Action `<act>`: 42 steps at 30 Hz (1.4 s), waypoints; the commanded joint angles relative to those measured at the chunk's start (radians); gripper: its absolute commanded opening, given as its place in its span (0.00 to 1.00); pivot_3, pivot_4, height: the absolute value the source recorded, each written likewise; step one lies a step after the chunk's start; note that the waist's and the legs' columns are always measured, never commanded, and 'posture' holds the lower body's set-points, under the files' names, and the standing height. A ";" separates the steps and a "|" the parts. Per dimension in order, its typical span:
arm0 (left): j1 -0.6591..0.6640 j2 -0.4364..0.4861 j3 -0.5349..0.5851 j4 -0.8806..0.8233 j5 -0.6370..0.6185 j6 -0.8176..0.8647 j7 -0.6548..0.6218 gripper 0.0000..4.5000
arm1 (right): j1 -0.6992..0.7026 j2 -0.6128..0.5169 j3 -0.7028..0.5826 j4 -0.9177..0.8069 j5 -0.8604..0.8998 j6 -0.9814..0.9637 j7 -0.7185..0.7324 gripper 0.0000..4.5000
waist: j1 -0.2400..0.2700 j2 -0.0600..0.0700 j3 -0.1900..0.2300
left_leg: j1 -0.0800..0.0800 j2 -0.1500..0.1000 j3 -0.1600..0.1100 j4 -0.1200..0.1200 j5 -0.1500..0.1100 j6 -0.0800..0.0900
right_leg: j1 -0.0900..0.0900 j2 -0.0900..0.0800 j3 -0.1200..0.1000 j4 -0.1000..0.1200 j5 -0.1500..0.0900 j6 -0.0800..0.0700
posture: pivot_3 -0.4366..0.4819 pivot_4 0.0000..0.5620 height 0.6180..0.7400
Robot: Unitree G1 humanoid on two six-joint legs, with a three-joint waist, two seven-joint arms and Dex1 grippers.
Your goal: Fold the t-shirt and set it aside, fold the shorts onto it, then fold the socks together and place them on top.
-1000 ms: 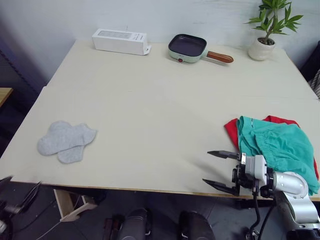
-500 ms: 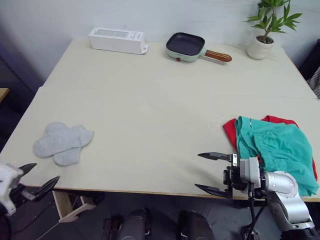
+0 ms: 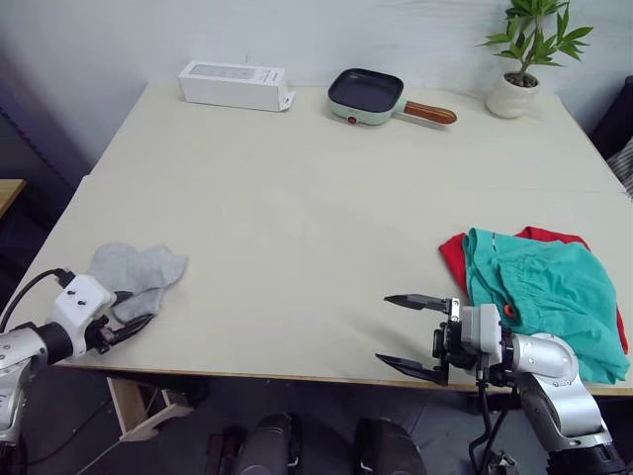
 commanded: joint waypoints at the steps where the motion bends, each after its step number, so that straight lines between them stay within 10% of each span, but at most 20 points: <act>1: -0.028 0.014 -0.047 0.023 0.009 0.020 -0.042 0.39 | 0.011 -0.012 -0.022 -0.050 0.005 -0.008 -0.019 1.00 | 0.000 0.000 0.000 | 0.000 0.000 0.000 -0.001 0.000 0.000 | 0.000 0.000 0.000 0.000 0.000 0.000 | 0.48 0.27 1.00; 6: -0.129 -0.010 -0.113 -0.074 -0.042 0.076 -0.107 0.00 | 0.029 -0.026 -0.043 -0.051 -0.004 -0.014 -0.040 1.00 | 0.003 0.000 0.000 | -0.001 0.000 0.001 -0.001 0.002 -0.003 | 0.000 -0.001 0.001 0.000 0.000 0.000 | 0.48 0.27 1.00; 15: -0.352 -0.127 -0.384 -0.399 -0.064 0.352 -0.090 0.00 | 0.036 -0.115 -0.121 -0.015 0.008 0.038 -0.043 1.00 | -0.007 -0.003 0.001 | -0.002 0.000 0.009 0.001 0.001 -0.003 | 0.000 0.002 0.001 0.000 0.002 0.002 | 0.48 0.27 1.00; 27: -0.621 -0.469 -0.708 -0.254 0.071 0.391 0.002 0.00 | 0.053 -0.198 -0.121 -0.046 0.021 0.183 0.008 1.00 | -0.003 -0.008 0.004 | -0.001 0.003 0.011 0.004 0.003 0.002 | 0.001 0.012 0.006 -0.001 0.002 0.003 | 0.48 0.27 1.00; 35: -0.550 -0.407 -0.601 -0.320 -0.073 0.293 -0.166 0.60 | -0.018 -0.161 -0.057 -0.046 -0.075 0.198 -0.081 1.00 | -0.004 -0.008 0.004 | -0.001 0.008 0.012 0.006 0.002 0.001 | 0.001 0.012 0.004 -0.002 0.003 0.001 | 0.48 0.27 1.00; 42: -0.594 -0.309 -0.441 -0.147 -0.101 0.225 -0.208 0.60 | -0.132 -0.066 0.068 -0.005 -0.199 0.182 -0.176 1.00 | -0.004 -0.008 0.004 | -0.001 0.009 0.012 0.006 0.000 -0.006 | 0.000 0.012 0.011 -0.003 0.004 -0.002 | 0.48 0.27 1.00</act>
